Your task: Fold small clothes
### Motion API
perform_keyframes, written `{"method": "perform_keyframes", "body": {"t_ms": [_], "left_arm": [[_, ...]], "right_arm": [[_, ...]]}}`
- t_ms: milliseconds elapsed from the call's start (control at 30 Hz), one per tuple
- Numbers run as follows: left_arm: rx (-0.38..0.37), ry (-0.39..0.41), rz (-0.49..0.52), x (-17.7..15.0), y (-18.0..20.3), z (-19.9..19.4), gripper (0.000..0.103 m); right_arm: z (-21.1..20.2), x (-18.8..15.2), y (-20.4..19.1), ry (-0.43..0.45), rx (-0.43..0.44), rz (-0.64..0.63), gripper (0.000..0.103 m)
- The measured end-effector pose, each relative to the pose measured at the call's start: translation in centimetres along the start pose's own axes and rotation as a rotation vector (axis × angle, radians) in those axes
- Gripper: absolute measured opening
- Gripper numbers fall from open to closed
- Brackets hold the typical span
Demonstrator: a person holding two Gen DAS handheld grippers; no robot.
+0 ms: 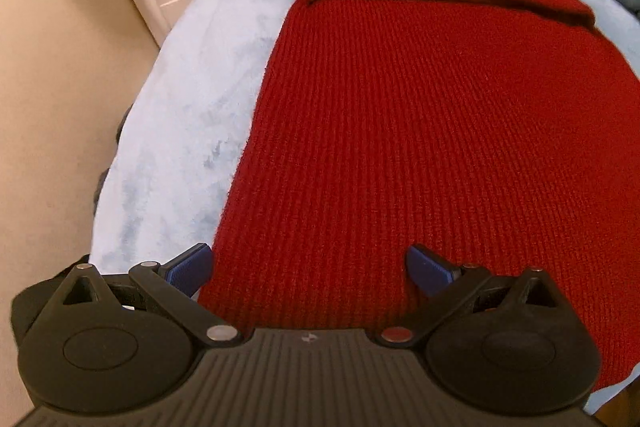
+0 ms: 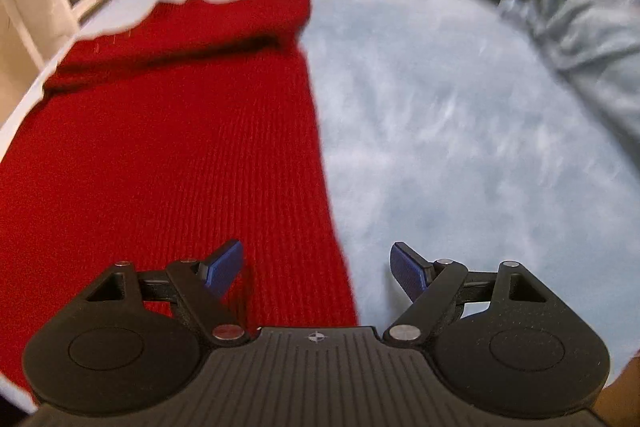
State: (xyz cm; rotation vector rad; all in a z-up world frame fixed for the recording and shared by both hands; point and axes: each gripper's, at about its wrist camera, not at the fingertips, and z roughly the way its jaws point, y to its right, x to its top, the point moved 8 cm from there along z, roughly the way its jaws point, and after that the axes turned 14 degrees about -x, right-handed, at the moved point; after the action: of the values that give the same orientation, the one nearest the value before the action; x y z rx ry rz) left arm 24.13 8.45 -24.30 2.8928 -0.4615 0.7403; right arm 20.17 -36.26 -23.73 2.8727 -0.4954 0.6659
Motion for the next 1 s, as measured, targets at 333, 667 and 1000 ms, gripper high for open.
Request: {"method": "perform_keyframes", "body": {"t_ms": [333, 667, 1000], "left_arm": [[-0.125, -0.069, 0.013, 1.2, -1.4, 1.3, 0.103], [-0.080, -0.017, 0.051, 2.3, -2.4, 1.7, 0.103], [-0.191, -0.071, -0.181, 0.4, -3.5, 1.6, 0.103]], "right_arm": [[1.7, -0.9, -0.2, -0.028, 0.042, -0.005, 0.092], [1.8, -0.9, -0.7, -0.018, 0.053, -0.021, 0.092], [0.8, -1.8, -2.0, -0.025, 0.102, -0.055, 0.083]]}}
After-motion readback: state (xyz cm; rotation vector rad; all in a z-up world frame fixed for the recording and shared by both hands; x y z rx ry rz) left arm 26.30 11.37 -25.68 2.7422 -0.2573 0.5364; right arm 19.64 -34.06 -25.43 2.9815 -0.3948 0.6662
